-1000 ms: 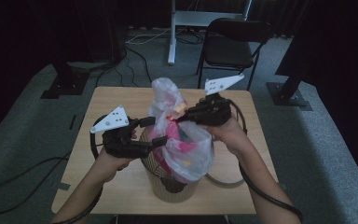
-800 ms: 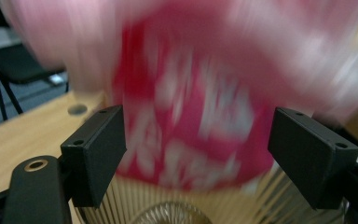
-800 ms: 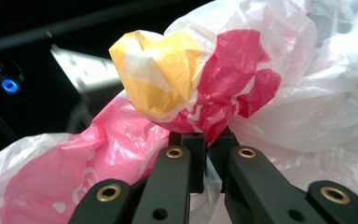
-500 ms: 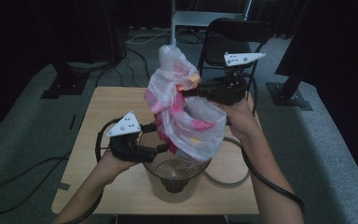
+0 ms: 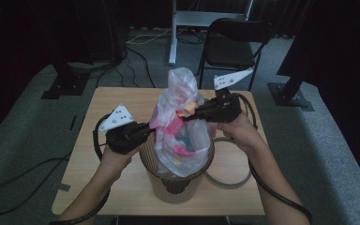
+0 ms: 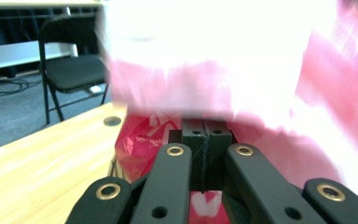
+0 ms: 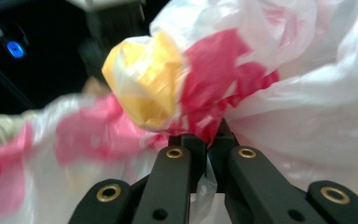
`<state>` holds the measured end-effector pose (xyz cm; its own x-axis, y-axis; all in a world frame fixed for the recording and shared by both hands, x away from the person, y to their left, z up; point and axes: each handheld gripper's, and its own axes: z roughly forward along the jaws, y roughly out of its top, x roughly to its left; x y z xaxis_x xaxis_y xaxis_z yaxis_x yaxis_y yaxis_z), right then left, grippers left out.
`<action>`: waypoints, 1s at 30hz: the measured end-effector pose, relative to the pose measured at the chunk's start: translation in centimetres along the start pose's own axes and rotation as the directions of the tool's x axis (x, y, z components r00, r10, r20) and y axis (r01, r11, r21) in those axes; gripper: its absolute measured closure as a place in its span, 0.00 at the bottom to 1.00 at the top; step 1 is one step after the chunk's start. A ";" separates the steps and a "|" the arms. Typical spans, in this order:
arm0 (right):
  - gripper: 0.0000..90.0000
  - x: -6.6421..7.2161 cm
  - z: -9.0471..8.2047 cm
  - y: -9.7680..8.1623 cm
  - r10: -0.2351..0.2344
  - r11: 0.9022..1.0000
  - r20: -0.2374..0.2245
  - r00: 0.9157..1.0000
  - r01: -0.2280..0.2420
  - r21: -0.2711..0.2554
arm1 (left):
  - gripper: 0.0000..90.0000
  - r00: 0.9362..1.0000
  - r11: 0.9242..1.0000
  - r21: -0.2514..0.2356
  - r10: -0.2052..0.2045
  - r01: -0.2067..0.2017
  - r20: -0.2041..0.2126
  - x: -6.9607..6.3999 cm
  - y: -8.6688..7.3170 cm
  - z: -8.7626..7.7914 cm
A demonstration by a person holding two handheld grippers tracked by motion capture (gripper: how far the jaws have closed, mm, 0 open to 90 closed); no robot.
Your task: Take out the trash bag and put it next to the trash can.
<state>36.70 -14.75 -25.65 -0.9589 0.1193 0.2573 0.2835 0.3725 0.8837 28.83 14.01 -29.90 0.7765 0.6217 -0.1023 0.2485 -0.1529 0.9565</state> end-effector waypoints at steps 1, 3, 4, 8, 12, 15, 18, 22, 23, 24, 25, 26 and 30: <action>0.99 0.0 0.5 -0.2 -0.004 1.000 0.000 1.000 0.004 0.031 | 1.00 1.000 1.000 -0.009 0.001 -0.001 0.005 -0.2 0.2 0.1; 0.67 0.1 1.6 -0.6 -0.012 0.997 -0.062 0.998 0.017 0.070 | 1.00 1.000 1.000 -0.015 0.007 -0.007 0.025 -0.6 0.6 0.3; 0.57 0.3 2.1 -0.7 -0.019 0.997 -0.048 0.999 0.022 0.071 | 1.00 1.000 1.000 -0.021 0.009 -0.008 0.026 -0.8 0.8 0.5; 0.44 0.9 4.0 -0.7 -0.045 0.989 -0.036 0.998 0.050 0.137 | 1.00 0.997 1.000 -0.024 0.011 -0.010 0.073 -1.6 1.4 1.3; 0.76 0.9 4.5 -0.5 -0.056 0.989 -0.047 0.997 0.062 0.137 | 1.00 0.991 0.999 -0.044 -0.022 0.028 0.133 -1.3 1.3 1.7; 0.97 0.8 4.4 -0.7 -0.055 0.986 -0.029 0.998 0.059 0.158 | 0.99 0.992 0.997 -0.049 -0.049 0.055 0.119 -0.9 1.0 1.5; 0.99 0.7 4.5 -0.8 -0.050 0.984 0.002 0.999 0.049 0.170 | 0.86 0.996 0.998 -0.039 -0.048 0.051 0.080 -0.8 0.7 1.2; 0.99 0.6 4.1 -0.7 -0.047 0.986 0.015 0.999 0.044 0.164 | 0.61 0.998 0.998 -0.040 -0.052 0.053 0.029 -0.5 0.5 -0.2; 0.99 0.6 3.9 -0.6 -0.048 0.986 0.027 0.998 0.043 0.164 | 0.57 0.998 0.997 -0.046 -0.061 0.061 0.007 -0.5 0.4 -0.6; 0.99 0.5 3.8 -0.5 -0.048 0.986 0.031 0.998 0.042 0.161 | 0.51 0.998 0.996 -0.051 -0.067 0.067 -0.008 -0.4 0.3 -1.0; 0.99 0.5 3.6 -0.4 -0.044 0.987 0.031 0.999 0.038 0.156 | 0.48 0.998 0.997 -0.046 -0.066 0.065 -0.023 -0.3 0.2 -1.5; 0.99 0.5 3.4 -0.2 -0.039 0.989 0.032 0.999 0.034 0.146 | 0.44 0.997 0.997 -0.039 -0.061 0.060 -0.046 -0.2 0.0 -1.9; 0.99 0.7 2.1 0.4 -0.033 0.994 0.039 0.999 0.029 0.105 | 0.31 0.994 0.999 0.003 -0.040 0.040 -0.099 0.1 -1.9 -3.2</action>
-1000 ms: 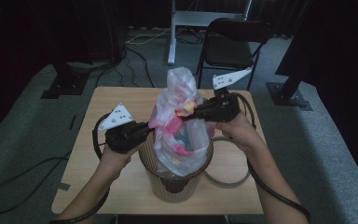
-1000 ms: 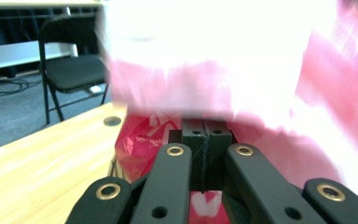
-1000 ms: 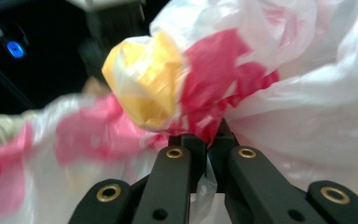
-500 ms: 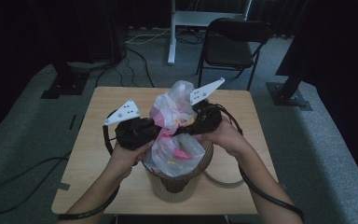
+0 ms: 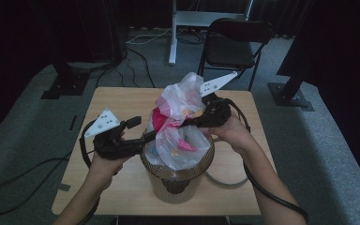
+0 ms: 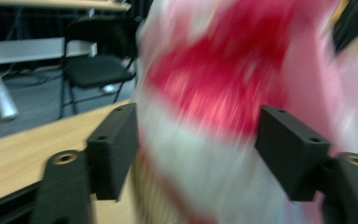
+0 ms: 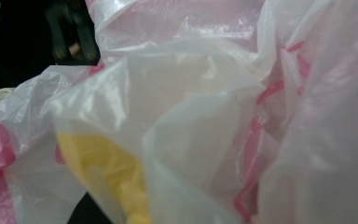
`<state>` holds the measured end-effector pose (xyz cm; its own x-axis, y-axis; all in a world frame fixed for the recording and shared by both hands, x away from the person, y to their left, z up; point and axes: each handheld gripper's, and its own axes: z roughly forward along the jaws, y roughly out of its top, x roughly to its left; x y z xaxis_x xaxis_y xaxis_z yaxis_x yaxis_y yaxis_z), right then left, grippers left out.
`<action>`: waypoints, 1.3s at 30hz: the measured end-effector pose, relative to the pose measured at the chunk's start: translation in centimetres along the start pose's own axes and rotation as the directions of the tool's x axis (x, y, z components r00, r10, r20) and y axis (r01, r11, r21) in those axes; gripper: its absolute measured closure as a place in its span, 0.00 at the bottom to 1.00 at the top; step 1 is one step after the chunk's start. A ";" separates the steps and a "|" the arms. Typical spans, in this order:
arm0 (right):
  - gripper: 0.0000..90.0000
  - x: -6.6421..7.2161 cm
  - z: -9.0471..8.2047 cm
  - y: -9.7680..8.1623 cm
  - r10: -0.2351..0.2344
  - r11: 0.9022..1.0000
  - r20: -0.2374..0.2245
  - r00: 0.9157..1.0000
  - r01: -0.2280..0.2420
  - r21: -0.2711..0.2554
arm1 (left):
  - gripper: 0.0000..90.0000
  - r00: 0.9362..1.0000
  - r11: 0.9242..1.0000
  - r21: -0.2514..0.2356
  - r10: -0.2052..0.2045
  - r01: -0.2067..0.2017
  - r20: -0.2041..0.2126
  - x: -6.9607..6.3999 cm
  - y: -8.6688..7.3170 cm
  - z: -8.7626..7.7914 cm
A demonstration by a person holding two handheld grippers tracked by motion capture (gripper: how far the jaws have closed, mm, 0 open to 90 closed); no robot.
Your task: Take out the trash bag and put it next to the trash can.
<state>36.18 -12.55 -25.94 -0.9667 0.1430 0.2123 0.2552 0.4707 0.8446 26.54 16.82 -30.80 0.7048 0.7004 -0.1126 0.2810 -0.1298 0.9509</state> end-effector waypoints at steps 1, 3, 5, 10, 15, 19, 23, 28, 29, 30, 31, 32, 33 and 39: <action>0.99 0.1 -0.4 0.2 -0.007 1.000 0.008 1.000 0.007 -0.003 | 0.31 1.000 1.000 0.006 -0.004 0.004 0.000 0.2 -0.6 -0.4; 0.99 0.2 -1.2 0.7 -0.003 1.000 0.011 1.000 0.004 -0.027 | 0.26 1.000 1.000 0.001 -0.024 0.024 -0.006 0.6 -1.5 -1.2; 0.99 0.3 -2.0 1.3 -0.009 0.999 0.020 1.000 0.010 -0.046 | 0.21 0.999 0.999 -0.010 -0.052 0.052 -0.017 1.1 -2.4 -2.4; 0.99 0.3 -4.7 3.5 -0.008 0.993 0.097 0.995 0.019 -0.116 | 0.10 0.994 0.994 0.043 -0.093 0.096 -0.059 2.1 -4.8 -3.5; 0.99 -1.1 -7.1 5.1 0.040 0.985 0.238 0.970 0.002 -0.172 | 0.00 0.985 0.980 0.138 -0.126 0.142 -0.121 3.1 -8.9 -2.1; 0.99 -3.0 -8.1 5.0 0.105 0.979 0.352 0.930 -0.035 -0.199 | 0.00 0.969 0.979 0.126 -0.130 0.158 -0.209 3.5 -12.7 -0.8; 0.99 -6.0 -8.2 3.5 0.197 0.968 0.387 0.901 -0.115 -0.224 | 0.00 0.940 0.968 0.186 -0.099 0.167 -0.327 4.3 -16.9 0.4; 0.99 -8.8 -7.6 1.4 0.272 0.958 0.460 0.845 -0.192 -0.215 | 0.00 0.927 0.968 0.180 -0.098 0.172 -0.361 4.8 -19.8 0.8; 0.99 -9.4 -7.5 0.9 0.295 0.952 0.467 0.833 -0.215 -0.218 | 0.00 0.923 0.967 0.177 -0.106 0.182 -0.370 4.9 -20.4 1.0; 0.99 -10.3 -7.1 0.2 0.314 0.947 0.466 0.827 -0.239 -0.214 | 0.00 0.923 0.966 0.182 -0.106 0.184 -0.371 5.0 -20.7 1.1; 0.99 -11.5 -6.3 -0.9 0.337 0.941 0.487 0.806 -0.271 -0.203 | 0.00 0.922 0.963 0.198 -0.100 0.185 -0.373 5.2 -20.9 1.2; 0.99 -12.0 -5.9 -1.4 0.345 0.938 0.489 0.801 -0.283 -0.197 | 0.00 0.922 0.963 0.198 -0.100 0.185 -0.373 5.2 -20.9 1.2; 0.99 -12.5 -5.3 -1.9 0.357 0.934 0.483 0.799 -0.298 -0.197 | 0.00 0.922 0.960 0.212 -0.095 0.184 -0.375 5.1 -21.1 1.4; 0.99 -15.4 -1.6 -5.2 0.399 0.916 0.461 0.793 -0.372 -0.152 | 0.00 0.932 0.947 0.249 -0.109 0.203 -0.346 5.1 -21.7 2.1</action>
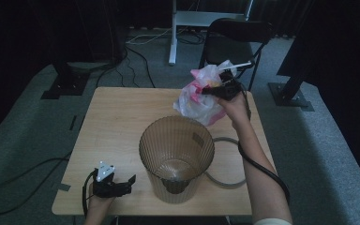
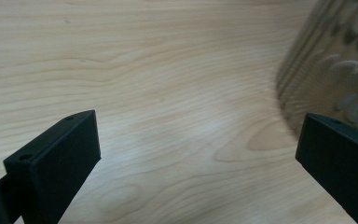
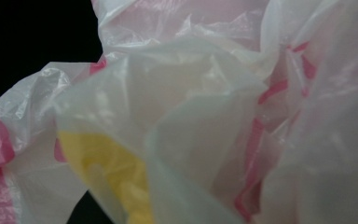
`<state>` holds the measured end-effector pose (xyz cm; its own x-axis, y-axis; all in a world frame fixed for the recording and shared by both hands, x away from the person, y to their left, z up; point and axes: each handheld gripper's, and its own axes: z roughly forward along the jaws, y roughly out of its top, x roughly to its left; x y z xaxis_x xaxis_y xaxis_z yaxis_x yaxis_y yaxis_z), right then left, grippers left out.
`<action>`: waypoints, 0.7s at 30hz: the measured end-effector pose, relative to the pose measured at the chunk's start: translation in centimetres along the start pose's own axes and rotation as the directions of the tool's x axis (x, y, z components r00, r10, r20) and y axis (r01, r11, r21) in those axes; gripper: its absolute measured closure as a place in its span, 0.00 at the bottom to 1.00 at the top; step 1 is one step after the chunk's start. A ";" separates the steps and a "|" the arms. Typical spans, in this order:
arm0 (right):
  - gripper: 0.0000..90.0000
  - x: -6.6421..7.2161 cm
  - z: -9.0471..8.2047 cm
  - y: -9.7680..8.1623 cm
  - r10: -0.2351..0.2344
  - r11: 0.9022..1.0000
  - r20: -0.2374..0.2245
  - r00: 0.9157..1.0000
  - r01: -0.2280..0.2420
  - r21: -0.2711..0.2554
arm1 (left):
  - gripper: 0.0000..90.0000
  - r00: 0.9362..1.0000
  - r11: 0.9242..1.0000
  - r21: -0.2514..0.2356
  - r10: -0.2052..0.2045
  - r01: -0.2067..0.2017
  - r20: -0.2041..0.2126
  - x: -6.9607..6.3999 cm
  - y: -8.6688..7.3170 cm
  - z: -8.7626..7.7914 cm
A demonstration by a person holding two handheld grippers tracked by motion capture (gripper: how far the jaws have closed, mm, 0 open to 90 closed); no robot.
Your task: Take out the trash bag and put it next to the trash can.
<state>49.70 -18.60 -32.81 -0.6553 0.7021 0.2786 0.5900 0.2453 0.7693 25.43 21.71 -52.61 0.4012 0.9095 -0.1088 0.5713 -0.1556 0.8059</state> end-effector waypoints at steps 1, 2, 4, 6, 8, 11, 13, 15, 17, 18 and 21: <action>0.99 -0.2 0.8 -0.4 0.004 1.000 0.001 1.000 -0.004 0.015 | 0.00 1.000 1.000 0.003 0.006 -0.006 0.001 -0.1 0.0 0.0; 0.99 -0.4 1.5 -0.7 0.007 0.999 0.000 1.000 -0.007 0.034 | 0.00 1.000 1.000 0.006 0.011 -0.011 0.002 -0.1 0.0 0.1; 0.98 -0.7 2.9 -1.4 0.032 0.997 -0.016 0.999 -0.031 0.065 | 0.00 1.000 1.000 0.003 0.012 -0.012 -0.003 -0.1 0.0 0.1; 0.98 -0.8 4.1 -2.1 0.035 0.994 -0.014 0.999 -0.034 0.103 | 0.00 1.000 1.000 0.002 0.004 -0.003 -0.005 0.0 0.0 0.1; 0.98 -0.8 5.1 -2.7 0.041 0.992 -0.023 0.999 -0.038 0.117 | 0.00 1.000 1.000 0.003 -0.009 0.009 0.002 0.1 0.0 0.1; 0.96 -0.8 6.2 -3.6 0.048 0.991 -0.035 0.998 -0.043 0.127 | 0.00 1.000 1.000 0.003 -0.022 0.022 0.005 0.1 -0.1 0.0; 0.92 -0.9 6.7 -4.1 0.057 0.989 -0.038 0.998 -0.051 0.141 | 0.00 1.000 1.000 0.002 -0.024 0.024 0.006 0.1 -0.1 0.0; 0.76 -1.1 7.1 -4.4 0.091 0.983 -0.038 0.995 -0.083 0.165 | 0.00 1.000 1.000 0.005 -0.026 0.026 0.007 0.1 -0.1 0.0; 0.66 -1.3 7.0 -4.5 0.115 0.978 -0.046 0.992 -0.105 0.179 | 0.00 1.000 1.000 0.008 -0.027 0.027 0.008 0.2 -0.1 0.0; 0.62 -1.3 6.8 -4.4 0.117 0.977 -0.051 0.992 -0.105 0.186 | 0.00 0.999 0.999 0.004 -0.036 0.036 0.013 0.2 -0.1 0.0; 0.50 -1.4 6.2 -4.4 0.125 0.976 -0.061 0.990 -0.111 0.186 | 0.00 0.999 0.999 0.007 -0.037 0.037 0.011 0.2 -0.1 0.0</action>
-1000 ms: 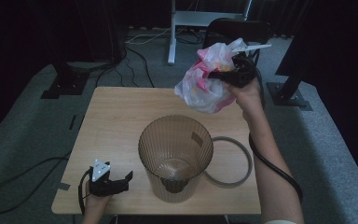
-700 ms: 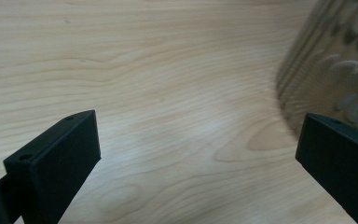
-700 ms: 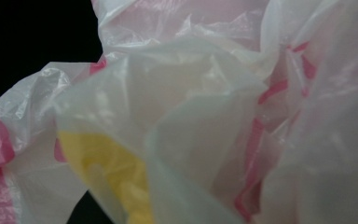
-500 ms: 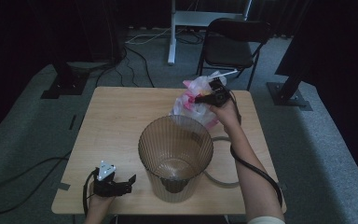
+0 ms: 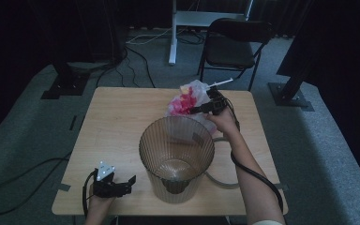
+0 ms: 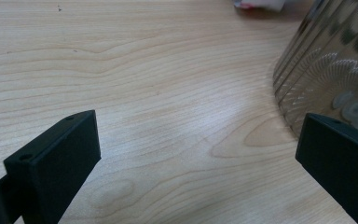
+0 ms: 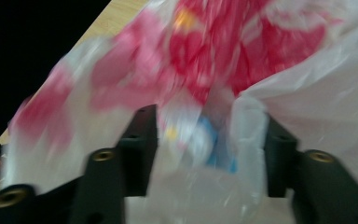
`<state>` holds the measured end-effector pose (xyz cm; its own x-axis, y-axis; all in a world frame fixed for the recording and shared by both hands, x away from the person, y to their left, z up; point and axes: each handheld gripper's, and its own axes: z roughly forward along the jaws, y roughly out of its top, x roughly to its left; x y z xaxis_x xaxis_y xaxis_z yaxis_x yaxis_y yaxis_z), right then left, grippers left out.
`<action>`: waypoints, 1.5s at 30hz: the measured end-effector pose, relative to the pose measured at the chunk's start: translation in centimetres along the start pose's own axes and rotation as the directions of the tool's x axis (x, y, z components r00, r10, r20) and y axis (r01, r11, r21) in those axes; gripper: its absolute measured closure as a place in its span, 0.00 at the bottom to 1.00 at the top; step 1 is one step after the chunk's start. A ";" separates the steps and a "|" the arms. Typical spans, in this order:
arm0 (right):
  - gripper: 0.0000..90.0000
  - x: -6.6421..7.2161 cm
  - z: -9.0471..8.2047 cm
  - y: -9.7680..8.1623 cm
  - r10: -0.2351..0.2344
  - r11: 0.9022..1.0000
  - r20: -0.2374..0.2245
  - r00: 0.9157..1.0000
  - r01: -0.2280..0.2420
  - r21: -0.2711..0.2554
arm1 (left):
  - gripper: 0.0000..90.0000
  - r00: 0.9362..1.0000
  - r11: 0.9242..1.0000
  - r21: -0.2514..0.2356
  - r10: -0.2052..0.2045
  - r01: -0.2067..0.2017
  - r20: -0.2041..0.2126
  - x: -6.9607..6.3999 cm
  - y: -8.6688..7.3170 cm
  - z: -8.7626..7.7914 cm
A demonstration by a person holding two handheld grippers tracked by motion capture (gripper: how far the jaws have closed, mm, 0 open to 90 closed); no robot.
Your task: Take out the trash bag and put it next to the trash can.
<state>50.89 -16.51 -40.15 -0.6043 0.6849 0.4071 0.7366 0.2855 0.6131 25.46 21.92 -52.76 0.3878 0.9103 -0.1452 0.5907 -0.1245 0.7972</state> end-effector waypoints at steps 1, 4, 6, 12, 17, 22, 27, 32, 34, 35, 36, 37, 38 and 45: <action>0.49 0.1 -0.3 -0.1 -0.007 1.000 0.006 1.000 0.007 -0.003 | 0.00 1.000 1.000 0.001 -0.001 0.001 0.001 0.0 0.0 0.0; 0.46 0.0 -1.0 -0.4 -0.003 1.000 0.010 1.000 0.003 -0.023 | 0.00 1.000 1.000 0.005 -0.004 0.004 0.000 0.1 0.0 0.0; 0.45 -0.1 -1.4 -0.7 0.001 1.000 0.012 1.000 -0.001 -0.029 | 0.00 1.000 1.000 0.004 -0.005 0.005 0.000 0.1 0.0 0.0; 0.36 -0.1 -3.2 -1.4 -0.002 0.998 0.027 1.000 0.004 -0.063 | 0.00 1.000 1.000 0.010 -0.008 0.008 0.000 0.1 0.0 0.0; 0.31 -0.4 -4.9 -2.1 0.007 0.995 0.032 0.999 -0.004 -0.095 | 0.00 1.000 1.000 0.012 -0.008 0.008 0.001 0.0 0.0 0.0; 0.31 -0.9 -6.0 -3.1 0.016 0.993 0.050 0.999 -0.010 -0.116 | 0.00 1.000 1.000 0.011 -0.010 0.010 0.001 0.1 0.0 0.0; 0.26 -1.0 -6.9 -4.3 0.015 0.991 0.076 0.997 -0.005 -0.134 | 0.00 1.000 1.000 0.012 -0.013 0.013 -0.001 0.1 0.0 0.0; 0.23 -1.2 -7.9 -5.5 0.028 0.989 0.118 0.993 -0.010 -0.148 | 0.00 1.000 1.000 0.011 -0.011 0.011 0.001 0.0 0.0 0.0; 0.24 -1.3 -8.4 -6.0 0.039 0.986 0.123 0.992 -0.018 -0.168 | 0.00 1.000 1.000 0.014 -0.012 0.012 0.001 0.1 0.0 -0.1; 0.24 -1.3 -8.7 -6.4 0.041 0.984 0.132 0.990 -0.017 -0.178 | 0.00 1.000 1.000 0.015 -0.013 0.013 0.003 0.1 0.0 -0.1; 0.30 -1.3 -8.9 -6.7 0.044 0.982 0.126 0.991 -0.020 -0.186 | 0.00 1.000 1.000 0.015 -0.013 0.013 0.002 0.1 0.0 -0.1; 0.38 -1.5 -9.2 -7.1 0.051 0.984 0.087 0.995 -0.035 -0.176 | 0.00 1.000 1.000 0.014 -0.014 0.014 0.002 0.1 0.0 -0.1; 0.36 -1.6 -9.3 -7.5 0.056 0.982 0.075 0.996 -0.041 -0.186 | 0.00 1.000 1.000 0.014 -0.014 0.014 0.003 0.1 0.0 -0.1; 0.31 -1.9 -10.0 -10.8 0.062 0.982 0.114 0.992 -0.041 -0.182 | 0.00 1.000 1.000 0.019 -0.010 0.010 0.001 0.1 0.0 0.0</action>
<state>41.00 -27.60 -40.75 -0.5186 0.7731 0.3651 0.6930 0.1301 0.7091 25.44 22.00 -52.77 0.3827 0.9109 -0.1542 0.6082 -0.1227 0.7843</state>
